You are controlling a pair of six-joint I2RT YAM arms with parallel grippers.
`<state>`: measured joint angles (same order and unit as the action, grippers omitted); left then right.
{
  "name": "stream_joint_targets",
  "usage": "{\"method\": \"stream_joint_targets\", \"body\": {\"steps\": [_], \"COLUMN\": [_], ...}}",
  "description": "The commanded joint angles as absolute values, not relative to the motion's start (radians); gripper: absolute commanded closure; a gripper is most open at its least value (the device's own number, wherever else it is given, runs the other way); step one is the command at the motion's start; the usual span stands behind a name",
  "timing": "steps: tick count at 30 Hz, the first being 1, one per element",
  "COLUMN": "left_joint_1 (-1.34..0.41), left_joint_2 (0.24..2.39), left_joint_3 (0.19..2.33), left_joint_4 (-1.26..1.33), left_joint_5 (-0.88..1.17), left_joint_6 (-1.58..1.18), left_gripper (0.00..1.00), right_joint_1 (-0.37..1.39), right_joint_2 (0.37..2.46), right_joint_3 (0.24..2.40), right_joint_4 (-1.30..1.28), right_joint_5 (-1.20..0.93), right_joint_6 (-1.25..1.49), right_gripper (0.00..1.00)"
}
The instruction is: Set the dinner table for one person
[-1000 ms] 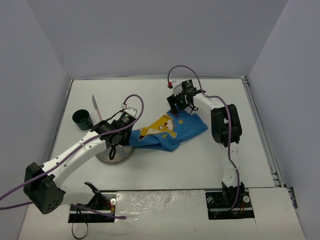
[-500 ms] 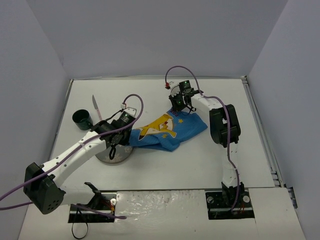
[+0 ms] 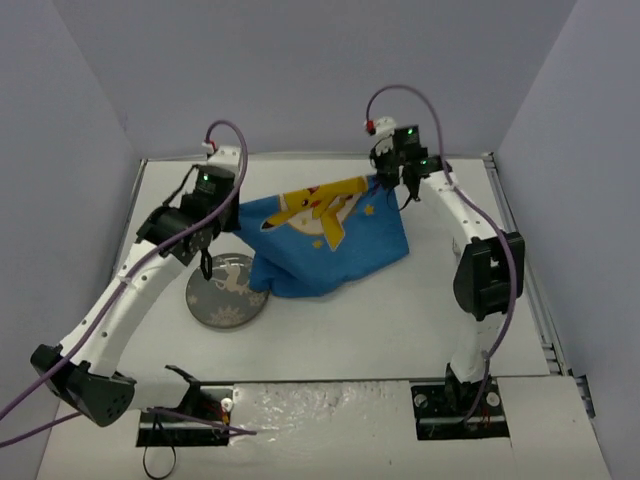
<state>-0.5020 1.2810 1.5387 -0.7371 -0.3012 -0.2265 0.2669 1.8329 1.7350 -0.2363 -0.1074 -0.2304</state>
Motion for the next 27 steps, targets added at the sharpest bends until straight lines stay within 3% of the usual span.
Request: {"method": "stream_joint_targets", "body": {"steps": [1, 8, 17, 27], "left_joint_1": [-0.484, -0.485, -0.491, -0.499], "left_joint_2": [1.293, 1.233, 1.063, 1.009], "left_joint_3": [1.715, 1.773, 1.731, 1.660], "left_joint_4": [-0.629, -0.548, -0.556, -0.538], "left_joint_5": [-0.340, -0.278, 0.034, 0.185], "left_joint_6": [-0.050, 0.001, 0.042, -0.011], "left_gripper": [1.00, 1.00, 1.00, 1.00], "right_joint_1": [0.251, 0.235, 0.235, 0.235], "right_joint_2": [1.600, 1.373, 1.048, 0.872], "right_joint_3": [1.778, 1.686, 1.552, 1.435], "right_joint_4": [-0.192, -0.145, -0.124, -0.125], "right_joint_5": [0.081, 0.161, 0.196, 0.201], "right_joint_6": [-0.205, -0.181, -0.185, -0.175], "right_gripper": [1.00, 1.00, 1.00, 1.00]}}
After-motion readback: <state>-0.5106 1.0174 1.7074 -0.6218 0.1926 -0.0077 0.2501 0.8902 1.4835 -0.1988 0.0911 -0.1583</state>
